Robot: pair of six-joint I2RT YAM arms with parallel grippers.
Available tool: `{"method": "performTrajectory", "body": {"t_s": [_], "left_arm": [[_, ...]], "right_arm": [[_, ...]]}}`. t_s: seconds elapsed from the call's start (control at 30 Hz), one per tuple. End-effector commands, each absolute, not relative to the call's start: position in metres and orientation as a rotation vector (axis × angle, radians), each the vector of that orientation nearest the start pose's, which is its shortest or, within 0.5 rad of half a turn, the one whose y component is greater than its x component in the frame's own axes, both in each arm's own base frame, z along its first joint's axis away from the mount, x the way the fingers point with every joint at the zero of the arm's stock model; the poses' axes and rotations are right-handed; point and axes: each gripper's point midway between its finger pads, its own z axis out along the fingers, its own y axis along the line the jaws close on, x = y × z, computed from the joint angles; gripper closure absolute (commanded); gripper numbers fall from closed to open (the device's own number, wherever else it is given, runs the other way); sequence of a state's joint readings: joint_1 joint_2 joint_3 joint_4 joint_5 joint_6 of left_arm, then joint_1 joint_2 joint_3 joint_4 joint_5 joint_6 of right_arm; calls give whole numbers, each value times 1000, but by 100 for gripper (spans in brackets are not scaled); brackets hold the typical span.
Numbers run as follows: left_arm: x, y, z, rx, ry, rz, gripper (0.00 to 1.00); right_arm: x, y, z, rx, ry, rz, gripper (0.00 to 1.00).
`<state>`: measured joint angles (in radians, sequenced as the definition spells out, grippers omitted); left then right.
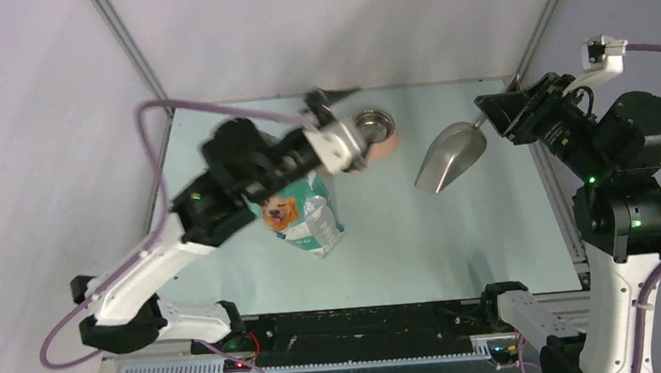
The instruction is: Serve the pet food
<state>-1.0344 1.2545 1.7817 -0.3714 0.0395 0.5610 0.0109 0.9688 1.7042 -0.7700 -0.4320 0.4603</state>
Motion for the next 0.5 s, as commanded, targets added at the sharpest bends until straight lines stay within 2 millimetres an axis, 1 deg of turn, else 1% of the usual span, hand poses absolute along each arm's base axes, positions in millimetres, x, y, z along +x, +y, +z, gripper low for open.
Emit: {"method": "performTrajectory", "body": {"t_s": [0.0, 0.03, 0.07, 0.1, 0.13, 0.2, 0.27, 0.3, 0.37, 0.4, 0.43, 0.47], "left_arm": [[203, -328, 579, 886, 760, -191, 31], [197, -337, 574, 889, 734, -187, 32], [197, -346, 564, 903, 737, -186, 33], [193, -351, 563, 900, 733, -205, 33], [194, -358, 557, 909, 747, -210, 33], [191, -368, 548, 915, 772, -241, 32], [189, -378, 539, 931, 793, -258, 32], [187, -381, 537, 935, 794, -265, 31], [190, -393, 529, 944, 810, -258, 31], [192, -393, 532, 937, 818, -249, 31], [196, -401, 526, 950, 831, -238, 32], [198, -402, 530, 948, 841, -229, 32]], "right_arm": [[247, 86, 514, 245, 1573, 843, 100], [245, 86, 515, 253, 1567, 853, 100], [244, 86, 516, 251, 1562, 858, 100], [241, 86, 518, 244, 1541, 861, 100], [240, 85, 518, 243, 1528, 861, 100], [237, 85, 523, 232, 1484, 859, 100], [238, 85, 523, 235, 1477, 863, 100], [238, 85, 522, 243, 1478, 870, 100], [240, 87, 519, 252, 1482, 899, 100], [240, 89, 517, 259, 1485, 922, 100], [240, 90, 516, 262, 1484, 935, 100], [240, 92, 514, 271, 1484, 954, 100]]}}
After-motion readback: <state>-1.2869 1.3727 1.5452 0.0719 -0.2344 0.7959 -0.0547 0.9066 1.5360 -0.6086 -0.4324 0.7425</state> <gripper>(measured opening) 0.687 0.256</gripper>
